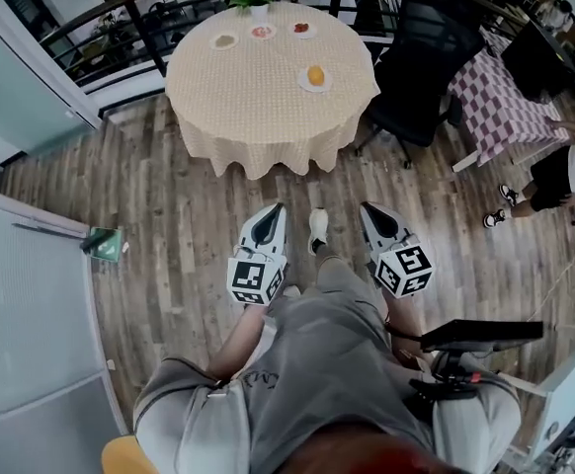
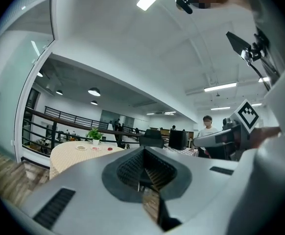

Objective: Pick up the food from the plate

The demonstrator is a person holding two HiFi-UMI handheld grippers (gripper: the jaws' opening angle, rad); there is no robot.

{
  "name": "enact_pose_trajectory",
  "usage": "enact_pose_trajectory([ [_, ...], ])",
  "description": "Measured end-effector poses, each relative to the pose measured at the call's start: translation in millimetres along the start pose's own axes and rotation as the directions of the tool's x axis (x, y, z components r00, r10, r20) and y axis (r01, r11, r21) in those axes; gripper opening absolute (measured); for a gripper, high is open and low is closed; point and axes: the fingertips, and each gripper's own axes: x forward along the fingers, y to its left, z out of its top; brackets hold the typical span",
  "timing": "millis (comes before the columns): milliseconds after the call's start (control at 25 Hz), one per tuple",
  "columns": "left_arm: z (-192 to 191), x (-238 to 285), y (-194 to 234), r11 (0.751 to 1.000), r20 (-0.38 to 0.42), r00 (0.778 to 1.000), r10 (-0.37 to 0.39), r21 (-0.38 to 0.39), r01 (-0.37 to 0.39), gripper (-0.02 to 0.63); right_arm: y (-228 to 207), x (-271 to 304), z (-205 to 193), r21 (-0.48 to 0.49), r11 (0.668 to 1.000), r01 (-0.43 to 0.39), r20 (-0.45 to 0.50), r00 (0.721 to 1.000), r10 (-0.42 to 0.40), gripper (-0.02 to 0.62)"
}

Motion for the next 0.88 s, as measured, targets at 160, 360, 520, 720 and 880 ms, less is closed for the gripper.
enact_pose_trajectory([
  [160, 3, 38, 30, 0.998, 0.001, 0.998, 0.059, -0.012, -0.059, 0.011, -21, 58, 15, -0.004, 0.998, -0.068, 0.002, 0.998, 0.068, 0.015],
  [360, 17, 94, 77, 0.991, -0.016, 0.991, 0.134, 0.011, -0.134, 0.011, -53, 148, 40, -0.010, 0.986, -0.165, 0.001, 0.986, 0.165, 0.015],
  [520, 46, 153, 105, 0.988, -0.008, 0.990, 0.144, 0.057, -0.143, 0.011, -90, 212, 77, -0.014, 0.979, -0.201, 0.037, 0.979, 0.201, 0.015],
  [720, 72, 229, 139, 0.987, 0.001, 0.987, 0.158, 0.016, -0.158, 0.011, -142, 275, 103, 0.009, 0.971, -0.239, 0.062, 0.969, 0.238, 0.015],
  [880, 88, 289, 152, 0.982, 0.013, 0.982, 0.190, -0.011, -0.190, 0.011, -189, 311, 119, 0.017, 0.966, -0.256, 0.067, 0.965, 0.255, 0.015],
])
